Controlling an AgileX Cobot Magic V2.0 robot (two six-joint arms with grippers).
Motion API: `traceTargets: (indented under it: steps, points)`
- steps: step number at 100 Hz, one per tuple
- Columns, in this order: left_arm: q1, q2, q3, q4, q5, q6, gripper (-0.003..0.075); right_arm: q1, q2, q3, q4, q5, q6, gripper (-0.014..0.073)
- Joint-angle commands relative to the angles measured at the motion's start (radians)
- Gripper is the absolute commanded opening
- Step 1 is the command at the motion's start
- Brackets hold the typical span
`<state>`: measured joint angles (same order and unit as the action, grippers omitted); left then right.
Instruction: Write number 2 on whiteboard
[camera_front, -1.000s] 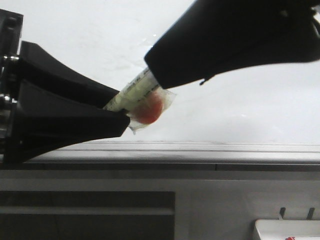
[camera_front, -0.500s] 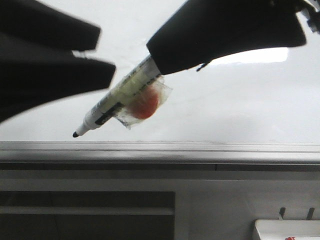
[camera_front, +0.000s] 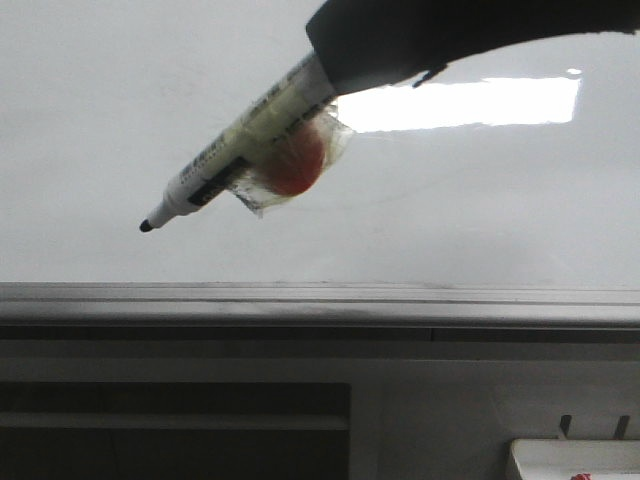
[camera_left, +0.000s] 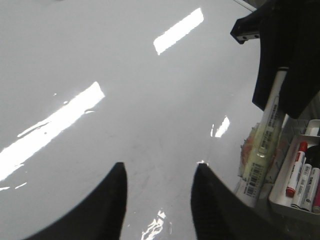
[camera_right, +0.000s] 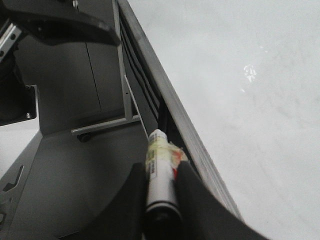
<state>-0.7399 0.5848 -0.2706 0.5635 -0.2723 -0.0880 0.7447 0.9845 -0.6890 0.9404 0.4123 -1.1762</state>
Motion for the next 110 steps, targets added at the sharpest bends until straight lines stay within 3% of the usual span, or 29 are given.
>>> traceTargets:
  steps: [1,6,99,104,110]
  points:
    - [-0.003,-0.024,-0.027,-0.027,-0.055,-0.011,0.005,0.001,-0.018,-0.026,0.018,-0.025,-0.01,-0.0071]
    - [-0.003,-0.031,-0.027,-0.025,-0.057,-0.011,-0.002,0.001,-0.018,-0.026,0.018,-0.025,-0.01,-0.0071]
    - [-0.003,-0.031,-0.027,-0.024,-0.081,-0.011,-0.002,0.001,-0.018,-0.026,0.01,-0.044,-0.008,-0.0071]
    - [-0.003,-0.031,-0.027,-0.024,-0.081,-0.011,-0.002,0.005,-0.02,-0.026,-0.062,-0.072,0.049,-0.0071]
    - [-0.003,-0.031,-0.027,-0.024,-0.079,-0.011,-0.002,0.021,-0.035,-0.024,-0.269,-0.159,0.278,-0.0071]
